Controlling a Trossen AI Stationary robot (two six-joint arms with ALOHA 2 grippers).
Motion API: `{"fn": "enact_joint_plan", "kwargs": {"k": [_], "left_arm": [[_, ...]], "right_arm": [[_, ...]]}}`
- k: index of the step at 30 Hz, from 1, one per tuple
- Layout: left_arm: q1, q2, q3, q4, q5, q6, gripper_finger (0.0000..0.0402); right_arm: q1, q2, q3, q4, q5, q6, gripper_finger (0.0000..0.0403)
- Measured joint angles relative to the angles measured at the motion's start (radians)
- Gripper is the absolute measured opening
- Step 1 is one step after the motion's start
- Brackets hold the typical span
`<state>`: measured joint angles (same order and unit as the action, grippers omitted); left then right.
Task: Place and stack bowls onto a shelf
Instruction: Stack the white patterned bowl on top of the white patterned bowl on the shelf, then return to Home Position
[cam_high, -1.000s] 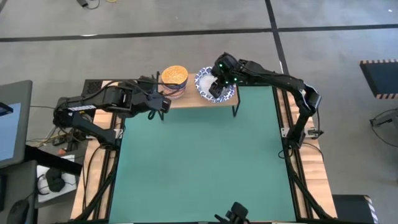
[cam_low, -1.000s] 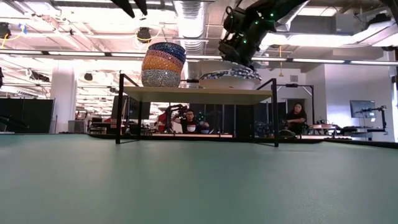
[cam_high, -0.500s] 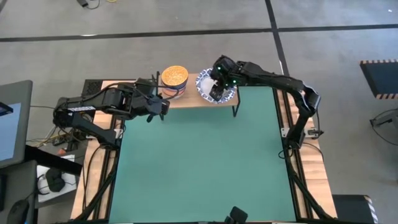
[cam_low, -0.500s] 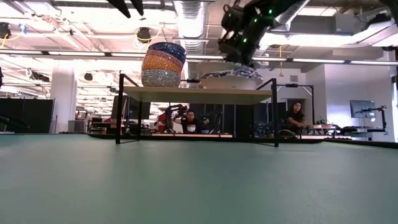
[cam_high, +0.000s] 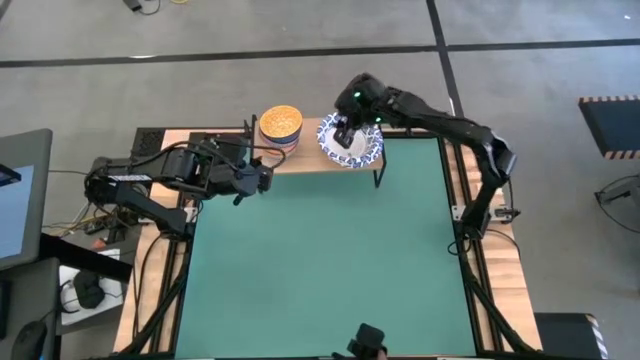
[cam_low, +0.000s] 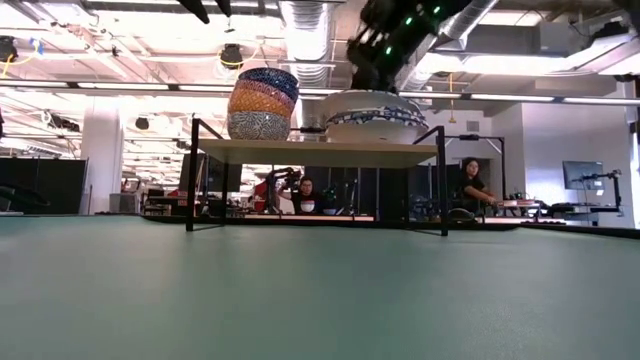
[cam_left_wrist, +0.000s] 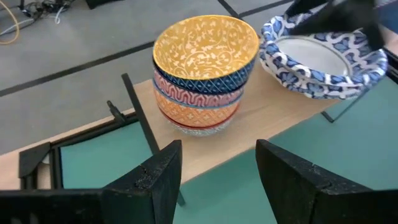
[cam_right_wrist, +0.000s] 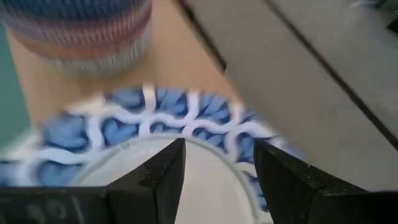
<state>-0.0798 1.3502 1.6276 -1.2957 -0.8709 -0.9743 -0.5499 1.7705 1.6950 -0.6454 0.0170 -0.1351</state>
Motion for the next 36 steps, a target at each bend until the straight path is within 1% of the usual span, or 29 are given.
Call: {"fn": "enact_joint_plan", "kwargs": {"k": [5, 9, 11, 19, 23, 27, 31, 34, 36], "left_arm": [[-0.031, 0.000, 0.000, -0.025, 0.001, -0.047, 0.0190], [-0.049, 0.000, 0.000, -0.089, 0.001, -0.108, 0.0190], [-0.052, 0.006, 0.000, -0.119, 0.000, -0.141, 0.0190], [-0.052, 0.019, -0.001, -0.136, -0.012, -0.153, 0.0190], [-0.052, 0.020, 0.000, -0.131, -0.032, -0.146, 0.0190], [-0.058, 0.025, -0.001, -0.126, -0.026, -0.149, 0.0190], [-0.084, 0.026, -0.001, -0.127, -0.027, -0.155, 0.0190], [-0.111, 0.026, -0.001, -0.125, -0.029, -0.149, 0.0188], [-0.133, 0.026, -0.001, -0.124, -0.041, -0.149, 0.0184]], "right_arm": [[0.030, 0.076, -0.003, -0.095, -0.010, -0.067, 0.0215], [0.047, 0.083, -0.001, -0.195, 0.100, -0.115, 0.0215], [0.053, 0.083, -0.006, -0.185, 0.130, -0.132, 0.0215], [0.049, 0.080, -0.011, -0.108, 0.138, -0.123, 0.0215], [0.050, 0.097, -0.011, -0.062, 0.098, -0.093, 0.0215], [0.050, 0.100, -0.012, -0.043, 0.094, -0.052, 0.0215], [0.052, 0.064, -0.014, -0.063, 0.095, -0.037, 0.0215], [0.053, 0.001, -0.013, -0.073, 0.092, -0.006, 0.0215], [0.053, -0.044, -0.013, -0.084, 0.068, 0.022, 0.0215]]}}
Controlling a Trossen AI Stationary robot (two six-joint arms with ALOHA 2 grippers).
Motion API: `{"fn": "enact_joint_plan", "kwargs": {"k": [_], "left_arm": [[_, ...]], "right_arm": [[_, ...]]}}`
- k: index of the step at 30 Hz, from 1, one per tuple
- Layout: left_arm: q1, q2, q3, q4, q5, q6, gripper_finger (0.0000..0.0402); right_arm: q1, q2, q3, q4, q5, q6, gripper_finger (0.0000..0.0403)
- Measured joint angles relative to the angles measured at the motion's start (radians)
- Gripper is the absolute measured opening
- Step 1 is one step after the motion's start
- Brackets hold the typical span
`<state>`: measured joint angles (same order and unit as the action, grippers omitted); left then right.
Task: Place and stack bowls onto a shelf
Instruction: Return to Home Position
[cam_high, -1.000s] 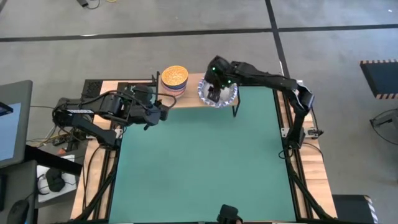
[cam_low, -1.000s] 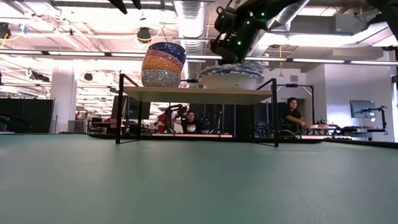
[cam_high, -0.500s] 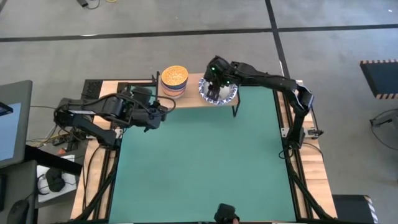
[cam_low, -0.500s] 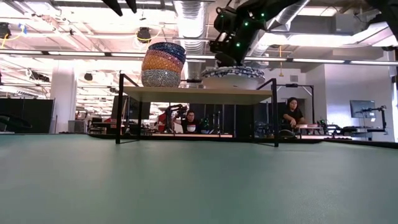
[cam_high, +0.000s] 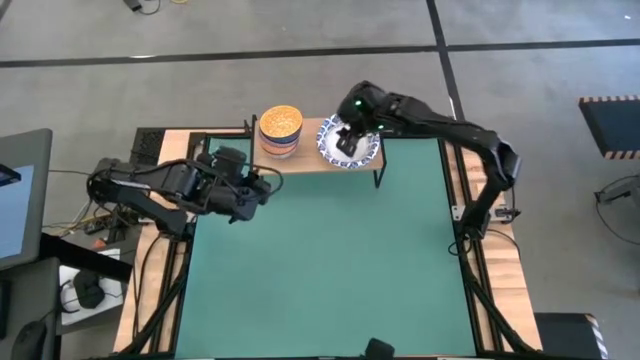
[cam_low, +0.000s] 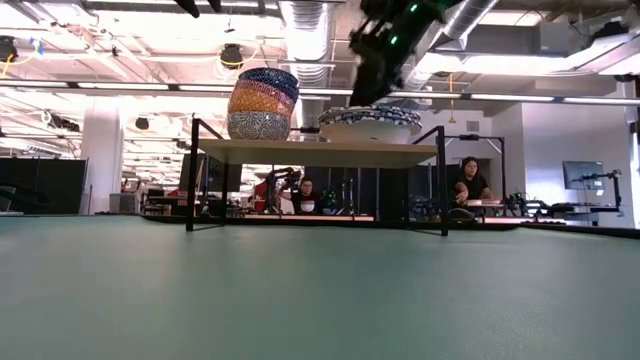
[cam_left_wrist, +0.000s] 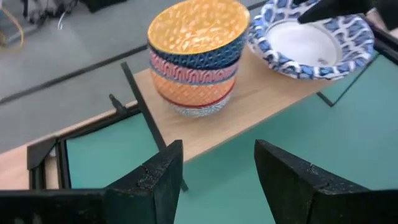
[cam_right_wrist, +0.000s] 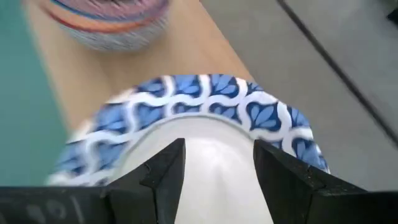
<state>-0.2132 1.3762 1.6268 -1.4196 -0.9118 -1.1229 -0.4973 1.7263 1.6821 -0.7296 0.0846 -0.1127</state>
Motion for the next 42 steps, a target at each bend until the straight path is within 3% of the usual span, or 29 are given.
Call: {"fn": "enact_joint_plan", "kwargs": {"k": [4, 8, 12, 18, 23, 28, 31, 36, 42], "left_arm": [[-0.055, 0.000, 0.000, 0.019, -0.064, 0.001, 0.0168], [-0.095, 0.000, 0.000, 0.142, -0.079, 0.086, 0.0146], [-0.128, 0.010, -0.013, 0.303, -0.095, 0.234, 0.0119], [-0.139, 0.012, -0.132, 0.585, -0.071, 0.420, 0.0077], [-0.106, 0.012, -0.220, 0.854, 0.115, 0.597, 0.0041], [-0.058, 0.012, -0.307, 1.187, 0.447, 0.846, 0.0007], [-0.035, 0.012, -0.355, 1.374, 0.578, 0.938, 0.0003], [-0.017, 0.004, -0.373, 1.416, 0.601, 1.000, 0.0000], [-0.025, -0.051, -0.385, 1.308, 0.595, 1.022, 0.0000]], "right_arm": [[0.012, -0.093, 0.000, -0.017, -0.097, 0.074, 0.0215], [0.048, -0.184, -0.049, -0.005, -0.169, 0.138, 0.0210], [0.109, -0.269, -0.170, 0.091, -0.236, 0.218, 0.0195], [0.225, -0.394, -0.434, 0.384, -0.270, 0.356, 0.0152], [0.339, -0.468, -0.570, 0.577, -0.256, 0.475, 0.0108], [0.475, -0.518, -0.593, 0.632, -0.087, 0.499, 0.0071], [0.535, -0.552, -0.593, 0.660, -0.047, 0.464, 0.0052], [0.577, -0.672, -0.593, 0.493, 0.005, 0.395, 0.0017], [0.626, -0.871, -0.634, 0.422, 0.082, 0.394, 0.0021]]}}
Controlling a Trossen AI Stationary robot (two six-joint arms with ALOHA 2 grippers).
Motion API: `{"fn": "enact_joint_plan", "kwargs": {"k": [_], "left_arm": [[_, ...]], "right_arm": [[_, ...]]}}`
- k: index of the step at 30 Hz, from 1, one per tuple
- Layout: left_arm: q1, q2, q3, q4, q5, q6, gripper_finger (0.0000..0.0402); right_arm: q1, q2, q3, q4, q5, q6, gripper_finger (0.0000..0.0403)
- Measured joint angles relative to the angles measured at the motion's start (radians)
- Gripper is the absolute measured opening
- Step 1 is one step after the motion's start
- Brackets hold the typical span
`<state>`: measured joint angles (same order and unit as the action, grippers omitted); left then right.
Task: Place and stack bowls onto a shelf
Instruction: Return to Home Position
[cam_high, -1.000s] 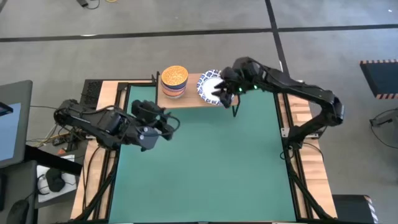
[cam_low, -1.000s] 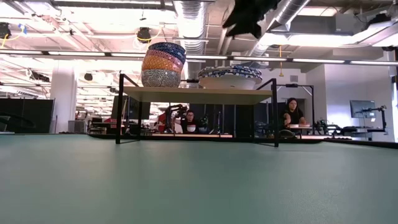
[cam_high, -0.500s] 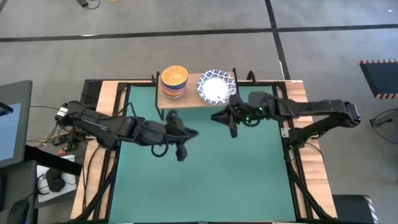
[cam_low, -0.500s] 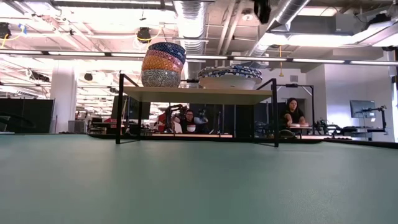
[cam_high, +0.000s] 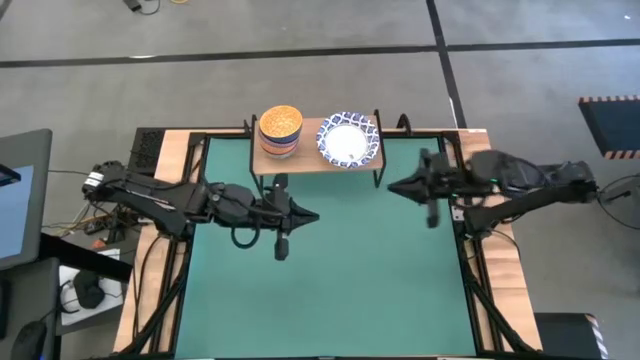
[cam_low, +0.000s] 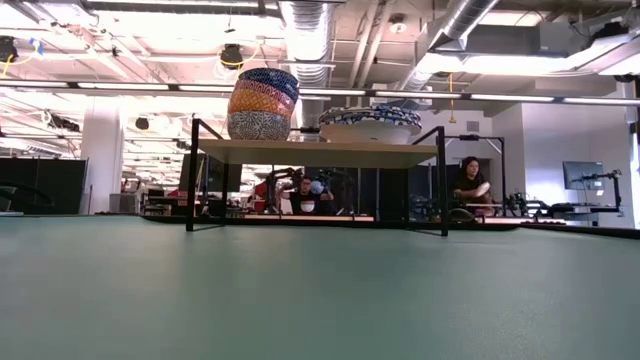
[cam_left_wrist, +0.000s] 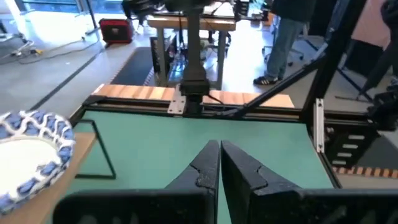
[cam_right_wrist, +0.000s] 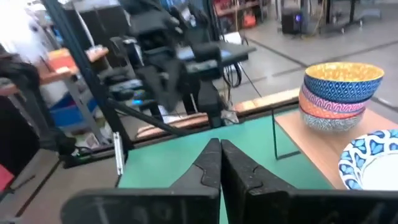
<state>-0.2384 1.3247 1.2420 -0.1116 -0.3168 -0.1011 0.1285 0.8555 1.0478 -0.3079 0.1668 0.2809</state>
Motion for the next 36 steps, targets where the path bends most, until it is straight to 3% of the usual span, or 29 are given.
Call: {"fn": "enact_joint_plan", "kwargs": {"k": [5, 10, 14, 19, 22, 26, 32, 36], "left_arm": [[-0.009, -0.064, -0.234, 0.258, -0.001, -0.048, 0.0000], [0.006, -0.126, -0.463, 0.482, -0.004, -0.075, 0.0000], [0.015, -0.198, -0.524, 0.417, -0.002, 0.003, 0.0000], [0.016, -0.353, -0.527, 0.239, -0.013, 0.033, 0.0000], [0.015, -0.467, -0.527, 0.147, -0.011, 0.107, 0.0000], [0.024, -0.607, -0.625, 0.148, -0.012, 0.145, 0.0000], [0.048, -0.743, -0.868, 0.357, -0.017, 0.045, 0.0000], [0.091, -0.773, -0.953, 0.421, 0.101, 0.156, 0.0000]], "right_arm": [[0.092, -0.151, -0.151, 0.077, 0.126, 0.037, 0.0020], [0.174, -0.211, -0.309, 0.243, 0.172, 0.085, 0.0018], [0.185, -0.187, -0.364, 0.231, 0.213, 0.078, 0.0021], [0.175, -0.108, -0.373, 0.007, 0.181, 0.079, 0.0037], [0.200, -0.089, -0.371, 0.023, 0.180, 0.010, 0.0031], [0.254, -0.102, -0.425, 0.201, 0.172, -0.127, 0.0016], [0.268, -0.178, -0.609, 0.447, 0.173, -0.112, 0.0022], [0.226, -0.223, -0.690, 0.526, 0.171, -0.114, 0.0022]]}}
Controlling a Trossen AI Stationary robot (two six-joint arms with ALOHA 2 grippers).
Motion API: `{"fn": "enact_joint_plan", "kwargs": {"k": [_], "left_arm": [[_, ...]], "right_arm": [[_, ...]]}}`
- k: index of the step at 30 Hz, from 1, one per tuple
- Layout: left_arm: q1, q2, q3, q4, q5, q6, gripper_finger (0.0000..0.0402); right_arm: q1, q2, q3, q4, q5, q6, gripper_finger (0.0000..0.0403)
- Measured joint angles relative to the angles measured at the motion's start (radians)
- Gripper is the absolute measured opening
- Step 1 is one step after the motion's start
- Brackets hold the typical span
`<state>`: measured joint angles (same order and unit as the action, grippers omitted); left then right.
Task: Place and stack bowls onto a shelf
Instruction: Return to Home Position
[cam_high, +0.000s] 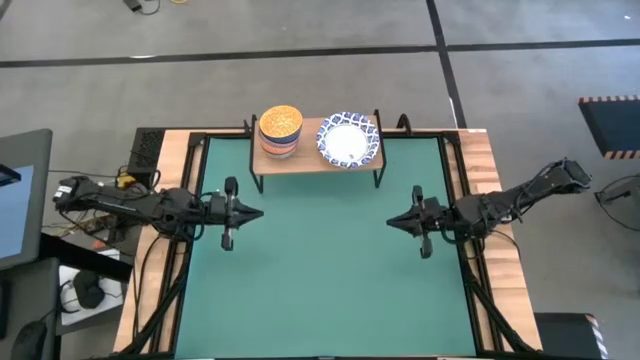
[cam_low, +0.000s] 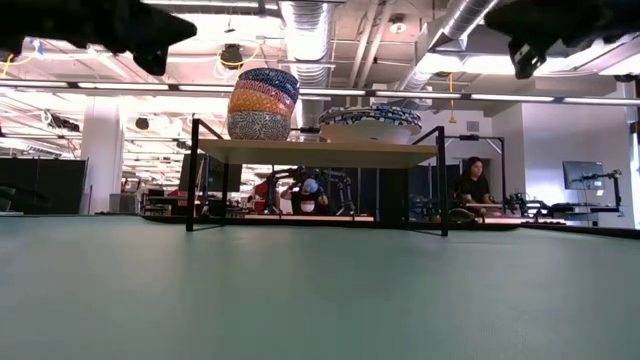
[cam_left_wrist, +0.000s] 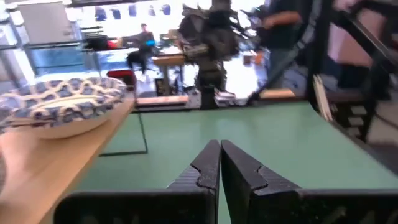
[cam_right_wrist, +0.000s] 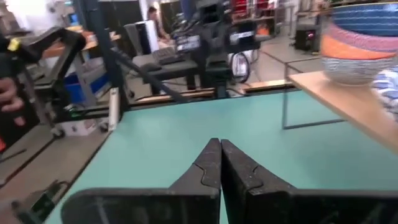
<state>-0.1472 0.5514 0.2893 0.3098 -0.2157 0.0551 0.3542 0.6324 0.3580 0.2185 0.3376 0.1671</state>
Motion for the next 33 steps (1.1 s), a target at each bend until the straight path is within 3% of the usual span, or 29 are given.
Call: {"fn": "enact_joint_plan", "kwargs": {"k": [6, 13, 17, 21, 33], "left_arm": [[0.140, -0.009, -0.018, -0.033, 0.148, 0.008, 0.0000], [0.294, -0.009, -0.098, 0.088, 0.293, -0.024, 0.0000], [0.322, -0.010, -0.160, 0.202, 0.307, -0.076, 0.0000], [0.322, -0.055, -0.165, 0.201, 0.313, -0.087, 0.0000], [0.322, -0.356, -0.165, -0.090, 0.288, -0.093, 0.0000]], "right_arm": [[-0.117, -0.091, -0.044, 0.006, -0.117, -0.045, 0.0018], [-0.265, -0.125, -0.082, 0.026, -0.296, -0.087, 0.0018], [-0.324, -0.124, -0.141, 0.113, -0.363, -0.043, 0.0018], [-0.363, -0.154, -0.160, 0.116, -0.392, -0.021, 0.0018], [-0.395, -0.443, -0.179, -0.144, -0.395, -0.037, 0.0018]]}}
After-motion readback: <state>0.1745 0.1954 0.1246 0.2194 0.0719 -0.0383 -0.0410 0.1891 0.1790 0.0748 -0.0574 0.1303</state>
